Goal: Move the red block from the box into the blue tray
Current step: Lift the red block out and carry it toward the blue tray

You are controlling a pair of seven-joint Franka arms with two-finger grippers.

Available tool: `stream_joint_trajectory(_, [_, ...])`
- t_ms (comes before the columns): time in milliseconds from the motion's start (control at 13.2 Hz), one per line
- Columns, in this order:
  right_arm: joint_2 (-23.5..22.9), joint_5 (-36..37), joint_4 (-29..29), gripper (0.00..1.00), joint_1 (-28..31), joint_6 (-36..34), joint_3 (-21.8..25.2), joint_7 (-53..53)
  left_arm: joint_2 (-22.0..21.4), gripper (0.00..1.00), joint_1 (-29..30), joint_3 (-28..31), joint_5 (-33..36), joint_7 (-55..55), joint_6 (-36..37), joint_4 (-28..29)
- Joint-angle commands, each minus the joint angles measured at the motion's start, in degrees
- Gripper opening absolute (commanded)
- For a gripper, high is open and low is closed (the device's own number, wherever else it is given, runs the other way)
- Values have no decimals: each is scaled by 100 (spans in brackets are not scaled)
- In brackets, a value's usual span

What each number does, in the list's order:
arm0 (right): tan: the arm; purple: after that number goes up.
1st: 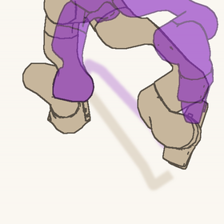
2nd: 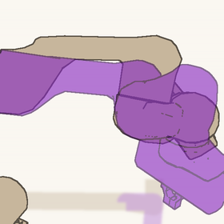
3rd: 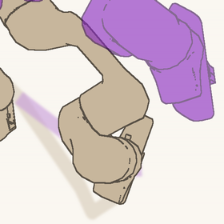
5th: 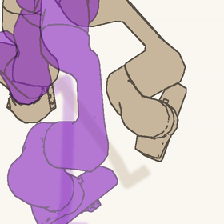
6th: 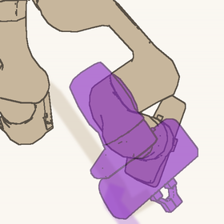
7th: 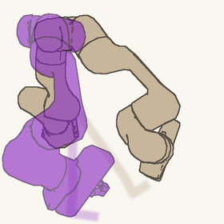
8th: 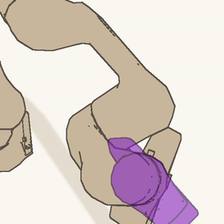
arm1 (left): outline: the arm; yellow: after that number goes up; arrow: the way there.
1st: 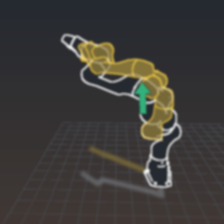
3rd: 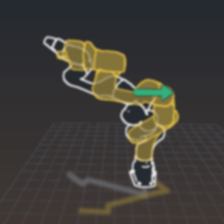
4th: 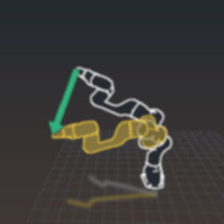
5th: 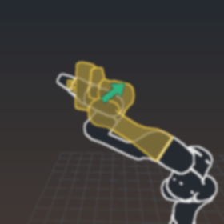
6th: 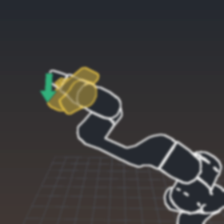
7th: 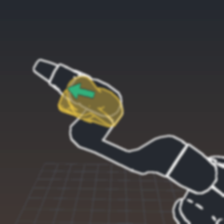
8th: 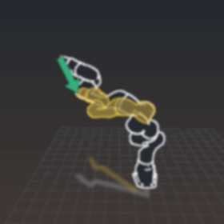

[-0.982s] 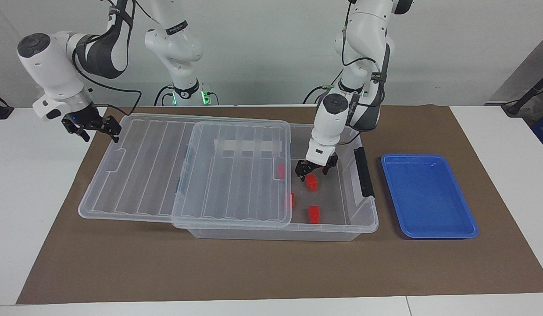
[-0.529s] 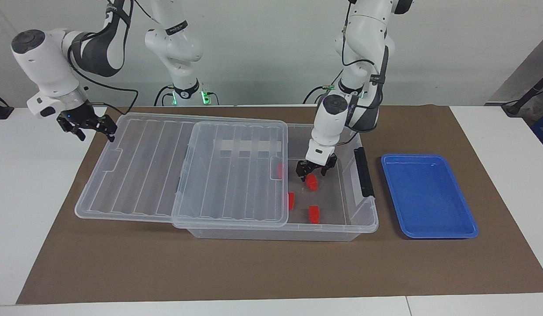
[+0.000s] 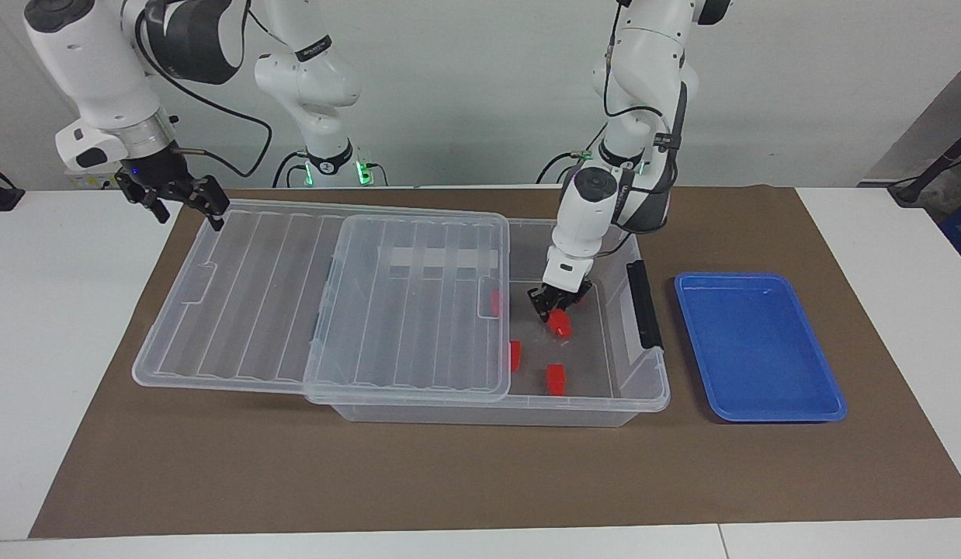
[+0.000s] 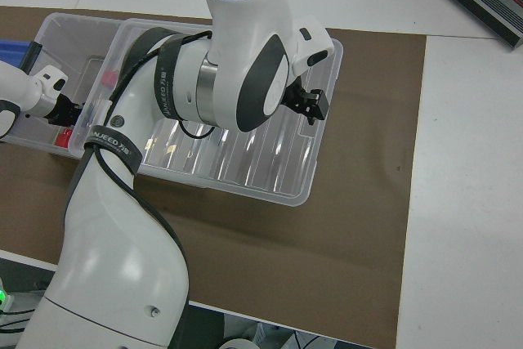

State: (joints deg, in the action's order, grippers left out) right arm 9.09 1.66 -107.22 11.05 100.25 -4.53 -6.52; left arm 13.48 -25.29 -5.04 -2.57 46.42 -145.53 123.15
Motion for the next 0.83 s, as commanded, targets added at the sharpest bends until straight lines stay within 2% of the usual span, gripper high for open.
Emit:
stream_joint_trajectory(0, [-109,-43,585,100,-251,-400,-4,-507,-117,16,-82,82,-436,52,-81,69])
stream_joint_trajectory(151, [-433,-34,1209,100,-471,-725,-4,-762,-109,12,-73,82,-438,60,-81,-10])
stream_joint_trajectory(302, [-469,-43,1370,100,-525,-788,-13,-789,-196,12,-47,82,-473,69,172,-150])
stream_joint_trajectory(529, [-794,-52,1966,100,-533,-1279,-57,-964,-293,11,67,117,-473,61,1672,-1044])
stream_joint_trajectory(756, [-742,-201,1741,100,-656,-1237,-84,-1483,-380,11,348,108,-516,61,2762,-1906])
